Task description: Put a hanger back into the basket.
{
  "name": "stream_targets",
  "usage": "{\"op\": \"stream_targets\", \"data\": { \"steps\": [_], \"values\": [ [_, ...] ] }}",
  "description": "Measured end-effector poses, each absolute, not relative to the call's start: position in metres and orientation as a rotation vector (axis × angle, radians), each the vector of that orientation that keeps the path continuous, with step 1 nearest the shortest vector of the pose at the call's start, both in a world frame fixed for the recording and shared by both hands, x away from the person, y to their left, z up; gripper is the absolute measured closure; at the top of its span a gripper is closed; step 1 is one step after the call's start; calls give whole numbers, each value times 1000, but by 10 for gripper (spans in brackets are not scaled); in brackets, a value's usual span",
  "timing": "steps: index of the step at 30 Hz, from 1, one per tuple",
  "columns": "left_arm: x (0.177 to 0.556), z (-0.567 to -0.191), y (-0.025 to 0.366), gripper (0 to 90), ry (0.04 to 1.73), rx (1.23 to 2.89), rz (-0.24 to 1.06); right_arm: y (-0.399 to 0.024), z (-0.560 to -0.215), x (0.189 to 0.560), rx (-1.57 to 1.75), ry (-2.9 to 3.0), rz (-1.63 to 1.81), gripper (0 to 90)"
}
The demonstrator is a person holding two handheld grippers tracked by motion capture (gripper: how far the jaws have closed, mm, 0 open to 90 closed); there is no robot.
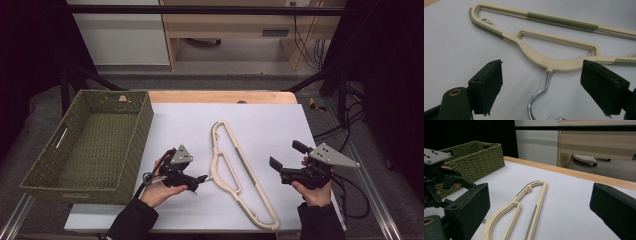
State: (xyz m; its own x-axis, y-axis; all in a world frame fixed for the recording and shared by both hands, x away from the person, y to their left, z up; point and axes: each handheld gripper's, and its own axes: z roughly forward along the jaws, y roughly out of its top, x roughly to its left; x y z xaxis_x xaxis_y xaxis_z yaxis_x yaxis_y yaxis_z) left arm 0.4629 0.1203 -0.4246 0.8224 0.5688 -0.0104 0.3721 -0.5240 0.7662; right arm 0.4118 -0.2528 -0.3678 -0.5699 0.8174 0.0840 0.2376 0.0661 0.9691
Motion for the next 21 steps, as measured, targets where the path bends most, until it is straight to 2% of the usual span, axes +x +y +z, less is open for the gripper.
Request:
{"op": "stream_targets", "data": {
  "steps": [9, 11, 15, 21],
  "values": [
    [468, -440, 111, 241, 673, 2236, 265, -252, -368, 412, 1040, 1859, 1534, 34],
    [468, -447, 109, 298, 677, 2246, 268, -252, -368, 412, 1045, 1861, 1536, 35],
    [470, -453, 108, 346, 682, 2255, 263, -252, -369, 412, 1037, 1861, 1543, 35],
    [474, -460, 106, 492, 688, 2263, 224, -251, -369, 412, 1034, 1864, 1541, 36]
  ]
}}
